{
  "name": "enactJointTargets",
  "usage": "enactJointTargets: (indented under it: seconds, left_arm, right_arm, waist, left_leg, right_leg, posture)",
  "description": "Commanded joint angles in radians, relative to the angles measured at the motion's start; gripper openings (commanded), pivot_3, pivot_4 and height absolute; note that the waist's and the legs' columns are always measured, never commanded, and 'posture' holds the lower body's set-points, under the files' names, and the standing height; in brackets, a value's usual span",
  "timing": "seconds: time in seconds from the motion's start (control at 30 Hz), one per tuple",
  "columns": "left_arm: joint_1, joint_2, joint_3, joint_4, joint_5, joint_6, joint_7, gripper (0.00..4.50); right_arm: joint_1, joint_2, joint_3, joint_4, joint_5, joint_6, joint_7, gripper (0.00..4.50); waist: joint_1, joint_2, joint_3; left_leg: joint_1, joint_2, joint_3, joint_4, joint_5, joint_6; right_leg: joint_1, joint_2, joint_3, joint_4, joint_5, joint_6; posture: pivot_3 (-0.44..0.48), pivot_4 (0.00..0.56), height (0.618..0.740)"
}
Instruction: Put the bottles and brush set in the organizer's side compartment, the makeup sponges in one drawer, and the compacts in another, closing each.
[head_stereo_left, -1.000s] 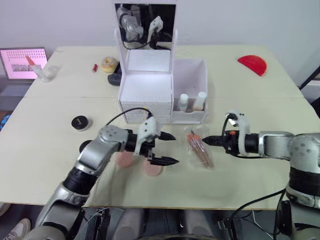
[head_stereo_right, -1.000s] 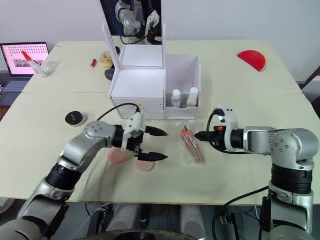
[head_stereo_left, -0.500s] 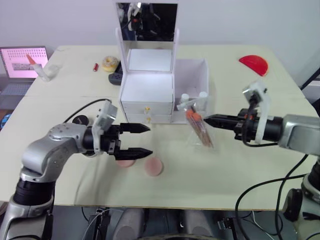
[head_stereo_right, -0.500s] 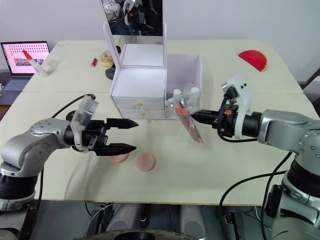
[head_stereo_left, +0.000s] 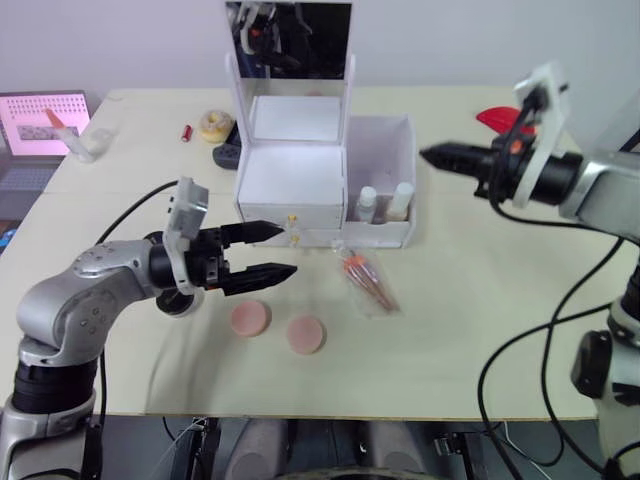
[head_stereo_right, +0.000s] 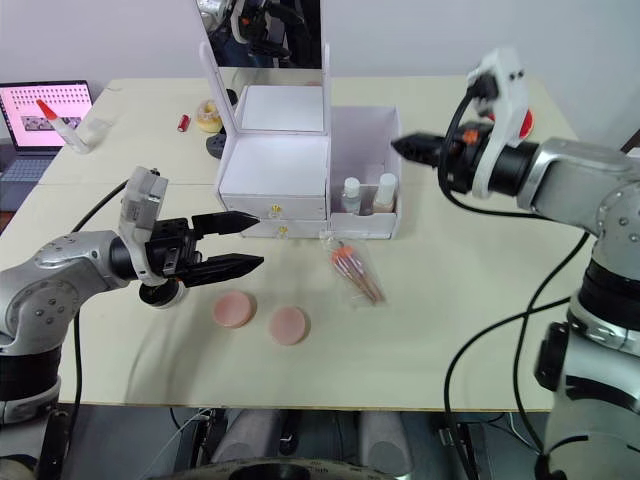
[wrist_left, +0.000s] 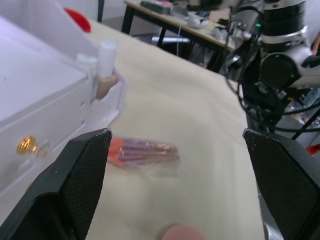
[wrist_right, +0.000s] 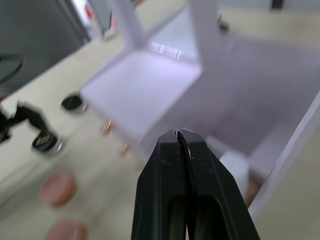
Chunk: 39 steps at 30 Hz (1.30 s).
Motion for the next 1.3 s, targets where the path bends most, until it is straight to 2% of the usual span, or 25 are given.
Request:
enactJointTargets:
  seconds: [0.03, 0.1, 0.23, 0.33, 0.37, 0.5, 0.6, 0.83, 1.07, 1.3]
  left_arm:
    - [0.019, 0.025, -0.007, -0.038, 0.009, -0.020, -0.013, 4.47]
    - [0.031, 0.034, -0.034, -0.043, 0.037, -0.039, -0.022, 4.50]
    - [0.050, 0.033, -0.161, -0.029, 0.183, -0.142, -0.036, 4.50]
    - [0.037, -0.055, -0.253, -0.020, 0.228, -0.162, 0.018, 4.50]
    - [0.031, -0.091, -0.283, -0.011, 0.250, -0.171, 0.041, 4.50]
    - [-0.003, -0.234, -0.387, 0.053, 0.338, -0.204, 0.118, 4.50]
    - [-0.033, -0.325, -0.439, 0.126, 0.403, -0.258, 0.157, 3.65]
    - [-0.093, -0.422, -0.490, 0.307, 0.543, -0.352, 0.215, 0.07]
    - [-0.113, -0.434, -0.525, 0.406, 0.655, -0.415, 0.233, 0.07]
    - [-0.114, -0.452, -0.540, 0.431, 0.700, -0.442, 0.223, 0.07]
  right_arm:
    - [0.068, -0.025, 0.024, -0.121, 0.092, 0.043, 0.061, 0.27]
    - [0.123, -0.007, 0.060, -0.145, 0.087, 0.059, 0.032, 0.88]
    - [0.197, 0.034, 0.159, -0.134, -0.019, 0.029, -0.026, 2.77]
    - [0.220, 0.042, 0.216, -0.081, -0.102, -0.007, -0.029, 4.20]
    - [0.221, 0.047, 0.221, -0.064, -0.110, -0.010, -0.022, 4.39]
    - [0.219, 0.055, 0.237, -0.006, -0.138, -0.007, 0.013, 4.39]
    - [0.204, 0.061, 0.246, 0.034, -0.140, 0.009, 0.045, 4.50]
    - [0.141, 0.098, 0.271, 0.162, -0.183, 0.024, 0.086, 4.50]
    - [0.085, 0.139, 0.342, 0.268, -0.251, 0.006, 0.140, 4.50]
    - [0.069, 0.196, 0.414, 0.331, -0.314, -0.009, 0.194, 4.50]
  waist:
    - [-0.003, 0.000, 0.000]
    - [-0.003, 0.000, 0.000]
    - [0.000, 0.000, 0.000]
    - [0.005, 0.000, 0.000]
    - [0.006, 0.000, 0.000]
    - [0.016, -0.001, 0.000]
    - [0.018, 0.000, 0.000]
    - [0.017, 0.000, 0.000]
    - [0.018, 0.000, 0.000]
    - [0.018, 0.000, 0.000]
  left_leg:
    - [0.000, 0.000, 0.000, 0.000, 0.000, 0.000]
    - [0.001, 0.001, 0.000, 0.000, 0.000, 0.000]
    - [0.001, 0.001, 0.000, 0.001, 0.001, -0.001]
    - [0.001, 0.000, 0.000, 0.001, 0.001, -0.001]
    - [0.001, 0.000, 0.000, 0.001, 0.001, -0.001]
    - [0.000, 0.000, 0.000, 0.001, 0.001, -0.001]
    - [0.001, 0.000, 0.000, 0.001, 0.001, -0.001]
    - [0.001, 0.000, 0.000, 0.001, 0.001, -0.001]
    - [0.001, 0.000, 0.000, 0.002, 0.001, -0.001]
    - [0.001, 0.000, 0.000, 0.002, 0.001, -0.002]
  right_leg:
    - [0.000, 0.000, 0.000, 0.000, 0.000, 0.000]
    - [0.000, 0.000, 0.000, 0.000, 0.000, 0.000]
    - [0.001, 0.000, 0.001, 0.001, 0.001, -0.001]
    - [0.001, -0.001, 0.001, 0.000, 0.001, -0.001]
    - [0.001, -0.001, 0.001, 0.000, 0.001, -0.001]
    - [0.001, 0.000, 0.000, 0.000, 0.001, -0.001]
    - [0.000, 0.000, 0.000, 0.001, 0.001, -0.001]
    - [0.000, 0.001, 0.000, 0.002, 0.001, -0.001]
    - [0.000, 0.001, 0.000, 0.002, 0.001, -0.001]
    - [0.000, 0.001, 0.000, 0.002, 0.002, -0.001]
  posture:
    - [0.000, 0.150, 0.740]
    - [0.000, 0.150, 0.740]
    - [0.000, 0.150, 0.740]
    - [0.000, 0.150, 0.740]
    - [0.000, 0.150, 0.740]
    - [0.000, 0.150, 0.740]
    - [0.000, 0.150, 0.740]
    - [0.000, 0.150, 0.740]
    - [0.000, 0.150, 0.740]
    - [0.000, 0.150, 0.740]
